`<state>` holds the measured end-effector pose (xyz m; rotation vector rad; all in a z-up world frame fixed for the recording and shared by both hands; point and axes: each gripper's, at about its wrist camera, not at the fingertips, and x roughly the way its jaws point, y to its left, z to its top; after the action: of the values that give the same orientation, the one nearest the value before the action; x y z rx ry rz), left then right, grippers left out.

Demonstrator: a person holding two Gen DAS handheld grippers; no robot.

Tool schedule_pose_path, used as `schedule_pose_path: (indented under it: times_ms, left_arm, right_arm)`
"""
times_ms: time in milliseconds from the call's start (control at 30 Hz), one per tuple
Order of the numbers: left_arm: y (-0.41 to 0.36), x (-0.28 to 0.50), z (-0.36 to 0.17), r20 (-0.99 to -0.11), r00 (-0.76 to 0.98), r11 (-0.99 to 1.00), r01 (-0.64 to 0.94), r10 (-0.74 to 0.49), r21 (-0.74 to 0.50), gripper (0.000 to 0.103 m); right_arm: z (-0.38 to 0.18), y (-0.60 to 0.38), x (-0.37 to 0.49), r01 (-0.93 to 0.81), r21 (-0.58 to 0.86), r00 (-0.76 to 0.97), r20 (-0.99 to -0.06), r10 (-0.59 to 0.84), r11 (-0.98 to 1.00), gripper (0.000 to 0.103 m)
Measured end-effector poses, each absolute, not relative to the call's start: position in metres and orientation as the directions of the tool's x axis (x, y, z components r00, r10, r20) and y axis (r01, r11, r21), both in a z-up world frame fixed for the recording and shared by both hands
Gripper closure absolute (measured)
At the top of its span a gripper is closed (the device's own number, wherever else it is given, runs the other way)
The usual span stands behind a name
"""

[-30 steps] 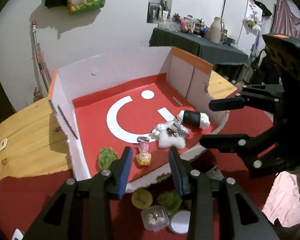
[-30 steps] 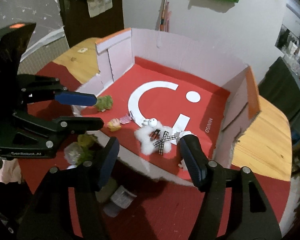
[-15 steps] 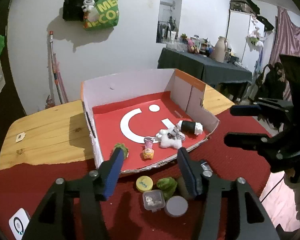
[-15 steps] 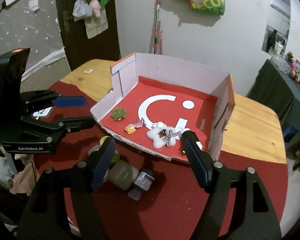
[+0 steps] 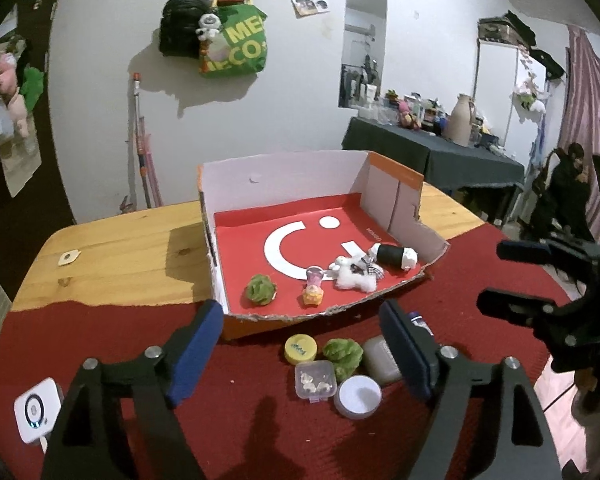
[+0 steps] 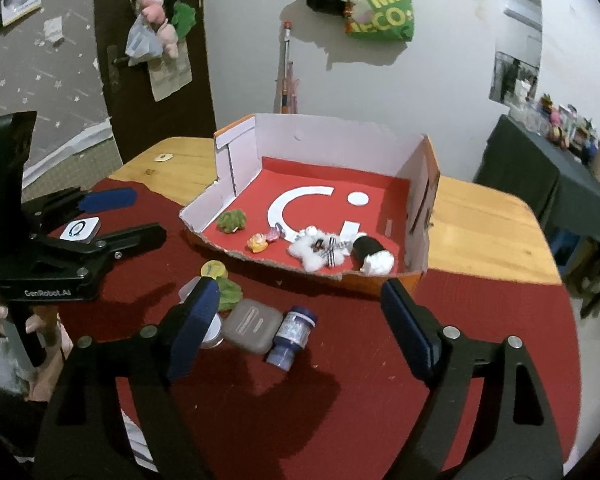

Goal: Organize objects
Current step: 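Raise both open tools out of the box back over the table items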

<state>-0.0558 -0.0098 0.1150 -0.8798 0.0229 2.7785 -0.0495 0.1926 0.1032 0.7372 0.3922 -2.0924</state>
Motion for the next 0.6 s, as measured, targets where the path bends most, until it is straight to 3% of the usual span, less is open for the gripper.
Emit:
schedule_pose_path:
  times_ms: [333,600]
  left_arm:
    - [-0.007,-0.038,0.091,-0.563,-0.807,-0.983,-0.172,0.180,-0.067,0.015]
    - [-0.007,-0.042,0.055,-0.615,-0.773,-0.988,-0.120,0.155,-0.097,0.014]
  right_arm:
    - [0.076,0.202,-0.047,0.769,0.033,-0.485,-0.620,-0.616,-0.639,0.020]
    - [0.040,0.204,-0.052,0.726,0.072,-0.484,-0.654,-0.582,-0.684,0.020]
